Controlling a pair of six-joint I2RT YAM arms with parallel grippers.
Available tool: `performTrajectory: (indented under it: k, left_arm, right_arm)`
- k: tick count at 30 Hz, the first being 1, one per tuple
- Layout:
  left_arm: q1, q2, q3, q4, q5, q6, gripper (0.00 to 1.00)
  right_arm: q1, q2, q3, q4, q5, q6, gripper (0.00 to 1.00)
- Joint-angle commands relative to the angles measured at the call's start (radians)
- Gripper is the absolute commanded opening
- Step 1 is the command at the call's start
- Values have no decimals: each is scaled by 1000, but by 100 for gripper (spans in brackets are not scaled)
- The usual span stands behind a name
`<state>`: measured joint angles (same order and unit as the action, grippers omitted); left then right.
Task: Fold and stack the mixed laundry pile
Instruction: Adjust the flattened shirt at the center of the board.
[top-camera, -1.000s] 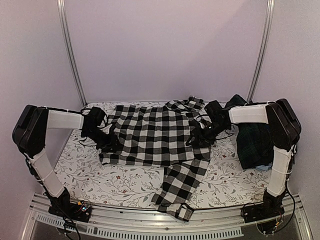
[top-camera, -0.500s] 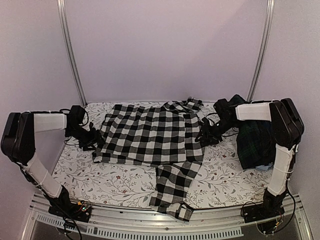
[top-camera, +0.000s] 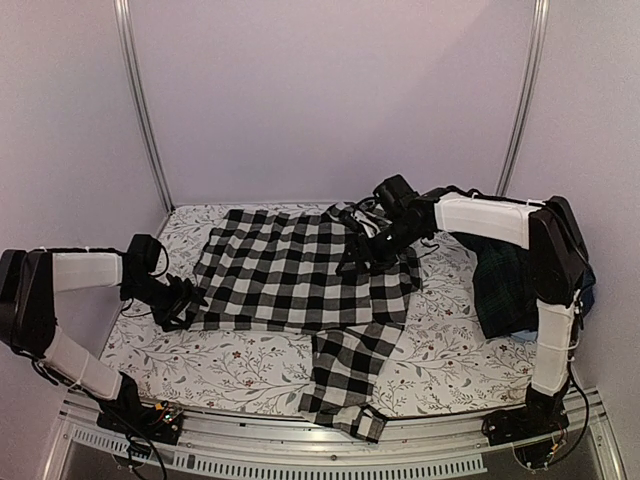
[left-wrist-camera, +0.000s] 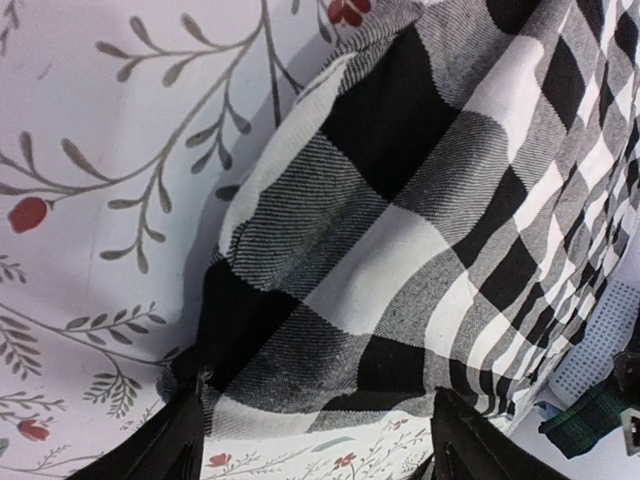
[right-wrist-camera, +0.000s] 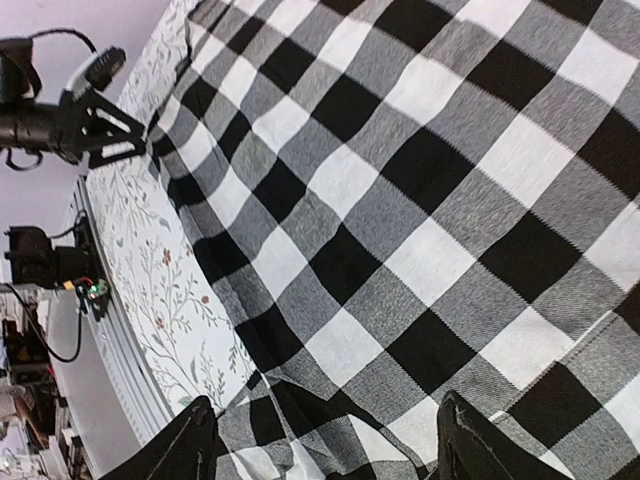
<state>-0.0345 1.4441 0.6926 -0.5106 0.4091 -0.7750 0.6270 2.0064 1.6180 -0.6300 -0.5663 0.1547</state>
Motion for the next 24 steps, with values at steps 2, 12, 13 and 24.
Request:
performTrajectory:
  k: [2, 12, 13, 24]
  left_arm:
    - [9, -35, -55, 34, -28, -149, 85]
    - [15, -8, -78, -15, -67, -234, 88]
    - [16, -37, -77, -35, -87, -241, 89]
    - [15, -85, -71, -162, -107, -264, 88]
  right_arm:
    - [16, 76, -63, -51, 35, -84, 75]
    - [15, 129, -194, -55, 68, -116, 76]
    - [14, 129, -202, -59, 85, -116, 76]
    - [-11, 136, -233, -74, 111, -66, 75]
